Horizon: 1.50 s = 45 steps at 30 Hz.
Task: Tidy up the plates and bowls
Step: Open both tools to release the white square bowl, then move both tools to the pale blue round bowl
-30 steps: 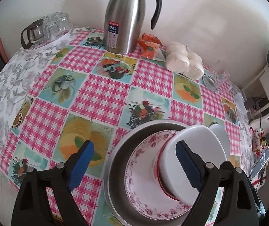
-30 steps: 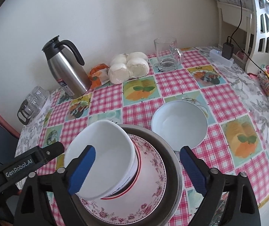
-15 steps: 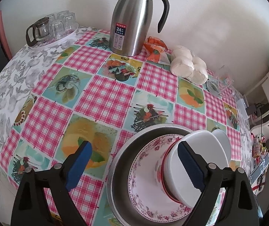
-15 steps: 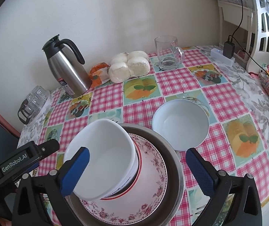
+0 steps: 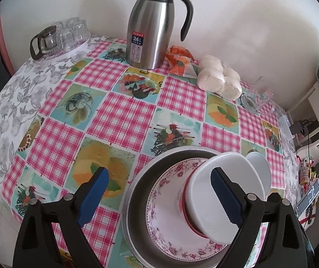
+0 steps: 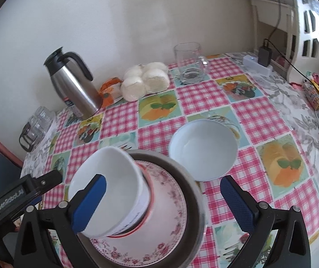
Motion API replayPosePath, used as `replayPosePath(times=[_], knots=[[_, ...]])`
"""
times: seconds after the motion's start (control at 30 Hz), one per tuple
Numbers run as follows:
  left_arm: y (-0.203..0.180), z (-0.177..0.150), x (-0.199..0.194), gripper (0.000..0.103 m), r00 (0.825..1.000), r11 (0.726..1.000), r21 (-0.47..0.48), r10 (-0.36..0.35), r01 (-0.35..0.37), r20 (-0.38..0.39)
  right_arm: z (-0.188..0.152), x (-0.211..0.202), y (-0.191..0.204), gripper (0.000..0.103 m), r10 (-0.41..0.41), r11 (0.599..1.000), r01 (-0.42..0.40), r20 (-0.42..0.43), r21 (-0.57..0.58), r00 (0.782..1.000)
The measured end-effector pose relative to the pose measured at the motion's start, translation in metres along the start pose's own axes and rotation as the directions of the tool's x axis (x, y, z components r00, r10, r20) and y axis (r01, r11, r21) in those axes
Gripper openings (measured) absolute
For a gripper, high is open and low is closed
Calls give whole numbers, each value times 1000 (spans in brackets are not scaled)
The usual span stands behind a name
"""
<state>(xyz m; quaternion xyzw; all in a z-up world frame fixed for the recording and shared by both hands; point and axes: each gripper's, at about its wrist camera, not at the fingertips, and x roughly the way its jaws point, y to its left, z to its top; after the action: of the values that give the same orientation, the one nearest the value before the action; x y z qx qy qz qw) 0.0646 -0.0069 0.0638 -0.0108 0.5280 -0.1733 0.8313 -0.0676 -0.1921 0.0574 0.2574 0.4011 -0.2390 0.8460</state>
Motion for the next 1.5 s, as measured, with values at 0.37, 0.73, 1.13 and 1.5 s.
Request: replayPosePath(times=[0.37, 0.73, 1.13, 1.5], knots=[[-45, -8, -23, 93, 996, 995, 94, -49, 42, 70, 13, -12, -66, 103, -69, 987, 63, 30, 149, 997], [-131, -30, -27, 93, 987, 951, 277, -155, 135, 49, 14, -20, -129, 103, -112, 958, 99, 31, 269, 993], [-195, -33, 9, 93, 990, 924, 357, -141, 135, -9, 14, -11, -165, 103, -139, 933, 131, 2, 335, 990], [-214, -25, 36, 93, 993, 924, 364, -107, 118, -51, 18, 12, -165, 103, -143, 933, 147, -38, 329, 989]])
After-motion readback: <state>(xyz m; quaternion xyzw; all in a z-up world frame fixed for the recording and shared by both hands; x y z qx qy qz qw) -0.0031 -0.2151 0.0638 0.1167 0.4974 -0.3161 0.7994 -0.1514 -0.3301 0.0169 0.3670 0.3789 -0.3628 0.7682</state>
